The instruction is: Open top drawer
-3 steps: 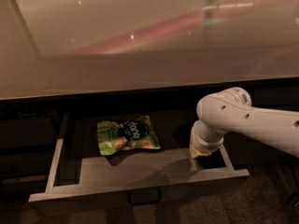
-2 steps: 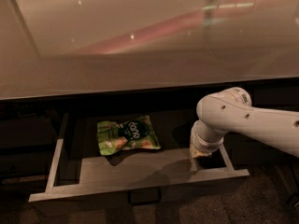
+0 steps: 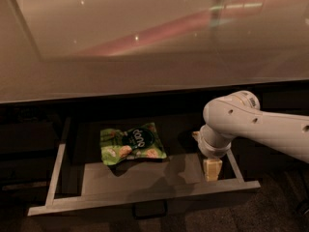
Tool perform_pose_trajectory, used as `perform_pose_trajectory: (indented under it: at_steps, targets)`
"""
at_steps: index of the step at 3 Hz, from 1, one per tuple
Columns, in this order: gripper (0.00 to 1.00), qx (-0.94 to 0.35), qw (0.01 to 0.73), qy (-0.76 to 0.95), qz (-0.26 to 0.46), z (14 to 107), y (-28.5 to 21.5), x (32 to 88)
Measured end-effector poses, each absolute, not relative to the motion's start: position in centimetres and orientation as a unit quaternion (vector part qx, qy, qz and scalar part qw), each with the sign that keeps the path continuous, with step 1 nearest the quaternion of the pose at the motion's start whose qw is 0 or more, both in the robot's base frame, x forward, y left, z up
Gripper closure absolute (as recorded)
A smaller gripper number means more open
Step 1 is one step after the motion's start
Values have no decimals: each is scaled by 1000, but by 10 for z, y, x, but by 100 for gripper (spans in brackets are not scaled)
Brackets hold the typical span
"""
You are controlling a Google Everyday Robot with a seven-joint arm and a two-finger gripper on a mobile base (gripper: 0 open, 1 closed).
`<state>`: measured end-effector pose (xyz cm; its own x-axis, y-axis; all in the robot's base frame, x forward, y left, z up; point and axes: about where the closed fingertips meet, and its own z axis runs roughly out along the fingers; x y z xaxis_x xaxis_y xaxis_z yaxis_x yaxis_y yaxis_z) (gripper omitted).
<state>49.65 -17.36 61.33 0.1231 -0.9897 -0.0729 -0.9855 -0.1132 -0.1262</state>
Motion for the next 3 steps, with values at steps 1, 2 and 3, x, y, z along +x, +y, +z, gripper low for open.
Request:
perform_pose_trajectory:
  at_steps: [1,2,3]
  targets:
    - [0,-748,70,659,-15,612,-169,491]
    - [0,-757,75,649,-26,604,-157,471]
    - [0,-772,64,632,-27,586,-145,446]
